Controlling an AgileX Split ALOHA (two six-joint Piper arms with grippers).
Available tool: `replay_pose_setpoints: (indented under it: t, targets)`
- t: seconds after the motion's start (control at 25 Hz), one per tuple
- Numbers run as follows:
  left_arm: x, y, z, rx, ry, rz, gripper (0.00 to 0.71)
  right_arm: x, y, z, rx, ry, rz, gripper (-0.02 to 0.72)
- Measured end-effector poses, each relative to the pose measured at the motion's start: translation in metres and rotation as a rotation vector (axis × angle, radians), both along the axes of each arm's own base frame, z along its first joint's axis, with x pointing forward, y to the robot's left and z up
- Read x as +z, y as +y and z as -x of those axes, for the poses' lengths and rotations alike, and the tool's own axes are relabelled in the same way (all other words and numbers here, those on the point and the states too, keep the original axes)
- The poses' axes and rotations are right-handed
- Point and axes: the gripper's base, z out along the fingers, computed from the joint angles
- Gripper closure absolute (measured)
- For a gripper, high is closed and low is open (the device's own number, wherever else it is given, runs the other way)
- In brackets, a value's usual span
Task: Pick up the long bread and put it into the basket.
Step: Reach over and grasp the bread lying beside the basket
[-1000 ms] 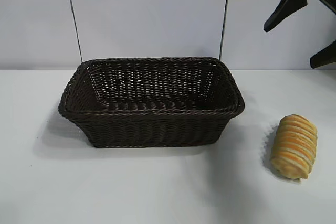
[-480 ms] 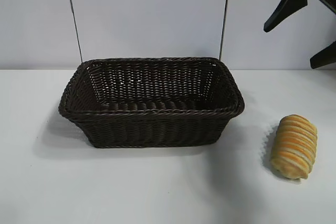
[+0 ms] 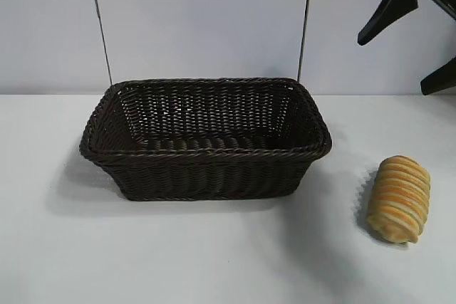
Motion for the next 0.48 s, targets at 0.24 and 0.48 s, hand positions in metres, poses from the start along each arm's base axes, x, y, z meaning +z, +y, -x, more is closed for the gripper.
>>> replay_pose_setpoints:
  t: [0.24, 0.48]
  targets:
    - [-0.068, -0.002, 0.034, -0.033, 0.069, 0.006, 0.016, 0.0, 0.0, 0.0, 0.005, 0.0, 0.001, 0.008]
    - [-0.144, -0.005, 0.041, -0.057, 0.181, 0.032, 0.016, 0.0, 0.001, 0.001, 0.019, 0.009, 0.003, 0.008]
